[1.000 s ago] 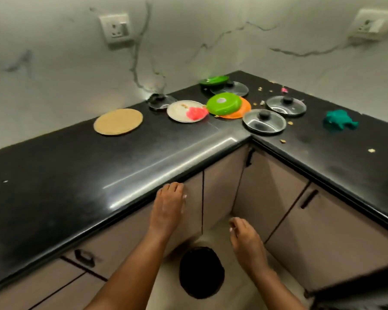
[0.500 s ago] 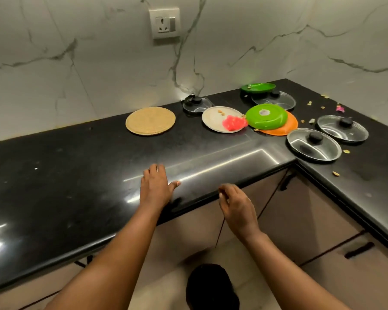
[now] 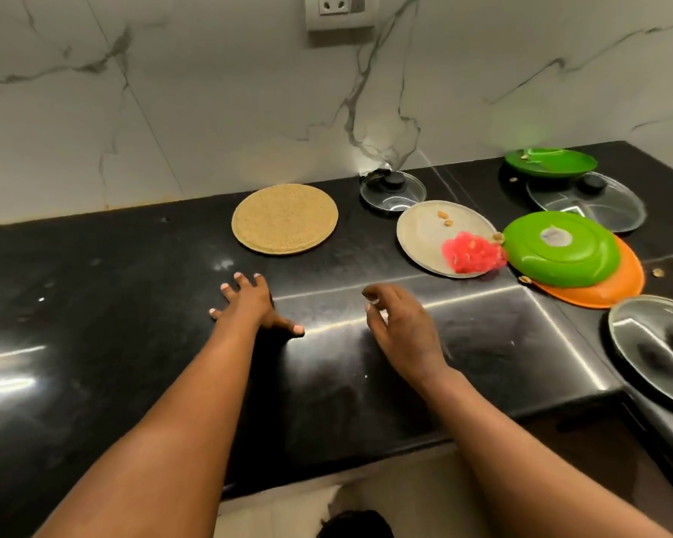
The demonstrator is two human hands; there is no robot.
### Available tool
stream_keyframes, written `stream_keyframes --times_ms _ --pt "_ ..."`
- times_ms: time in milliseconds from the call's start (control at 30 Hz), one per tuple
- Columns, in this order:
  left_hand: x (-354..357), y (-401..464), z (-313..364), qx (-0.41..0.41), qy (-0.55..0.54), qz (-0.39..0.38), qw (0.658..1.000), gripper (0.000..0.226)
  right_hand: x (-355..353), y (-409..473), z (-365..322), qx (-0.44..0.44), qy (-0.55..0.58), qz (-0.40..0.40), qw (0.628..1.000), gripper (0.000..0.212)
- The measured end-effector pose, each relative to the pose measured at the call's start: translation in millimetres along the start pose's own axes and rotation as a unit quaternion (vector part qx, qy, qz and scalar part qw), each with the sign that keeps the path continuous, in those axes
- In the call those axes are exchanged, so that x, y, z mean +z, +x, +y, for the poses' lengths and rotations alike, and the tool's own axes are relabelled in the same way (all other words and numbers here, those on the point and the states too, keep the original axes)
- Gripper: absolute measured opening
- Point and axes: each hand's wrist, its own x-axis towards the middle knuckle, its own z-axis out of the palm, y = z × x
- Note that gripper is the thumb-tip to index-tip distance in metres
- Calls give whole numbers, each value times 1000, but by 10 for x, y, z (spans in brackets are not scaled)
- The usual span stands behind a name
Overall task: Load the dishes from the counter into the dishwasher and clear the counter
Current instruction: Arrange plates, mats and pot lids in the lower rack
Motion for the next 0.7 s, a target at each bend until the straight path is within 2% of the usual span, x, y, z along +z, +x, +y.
stream_keyframes --times_ms 267,500,567,700 --pt "-12 130 46 -17 5 -21 1000 150 608 1028 126 -67 -76 -119 988 42" --pt "5 159 75 -25 7 -34 999 150 1023 1439 64 -97 -165 -266 945 60" --pt "-14 156 83 -26 6 -38 999 149 1077 1419 70 -105 -167 -254 947 60" --pt "-24 157 82 -28 6 -45 999 149 1037 1296 6 -149 -167 -161 961 49"
